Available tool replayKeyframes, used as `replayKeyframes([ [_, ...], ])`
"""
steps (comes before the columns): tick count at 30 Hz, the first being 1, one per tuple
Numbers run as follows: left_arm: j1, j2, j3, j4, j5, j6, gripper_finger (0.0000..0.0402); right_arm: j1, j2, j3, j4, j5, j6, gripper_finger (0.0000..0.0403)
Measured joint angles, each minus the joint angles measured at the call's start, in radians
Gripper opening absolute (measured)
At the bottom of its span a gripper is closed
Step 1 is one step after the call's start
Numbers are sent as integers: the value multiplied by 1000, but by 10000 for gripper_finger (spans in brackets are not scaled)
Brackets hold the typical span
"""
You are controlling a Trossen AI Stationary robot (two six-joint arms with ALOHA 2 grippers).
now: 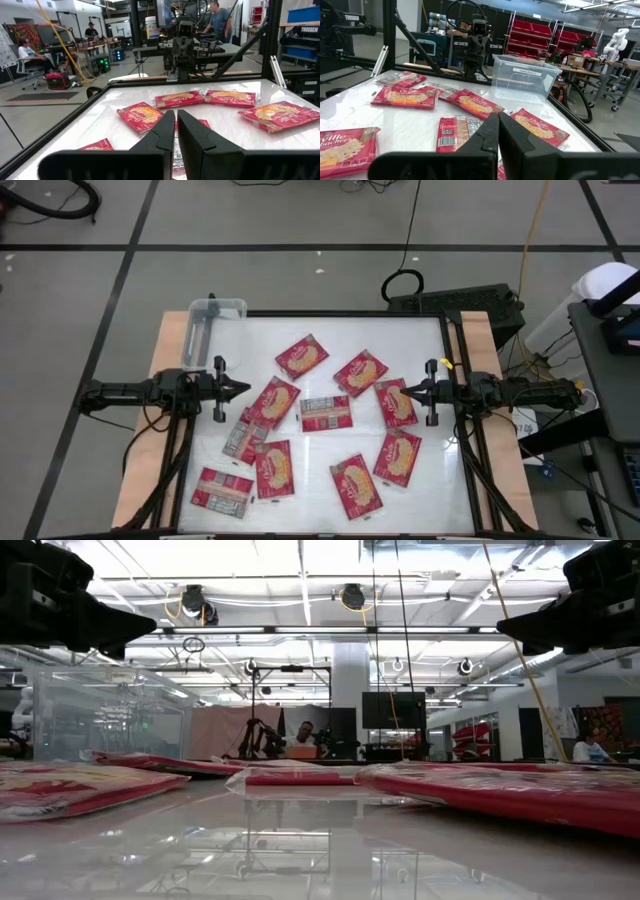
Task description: Sort popcorn bags into baskets
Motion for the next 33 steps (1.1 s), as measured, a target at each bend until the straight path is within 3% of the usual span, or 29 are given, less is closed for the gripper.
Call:
replayKeyframes([
  [15, 0, 0, 0, 0, 0, 0, 26, 0, 0, 0, 3, 0, 0, 0],
  [23, 0, 0, 0, 0, 0, 0, 26, 0, 0, 0, 116, 0, 1, 0],
  [28, 0, 0, 0, 0, 0, 0, 26, 0, 0, 0, 129, 2, 118, 0],
  [33, 0, 0, 0, 2, 0, 0, 26, 0, 12, 7, 268, 52, 264, 0],
])
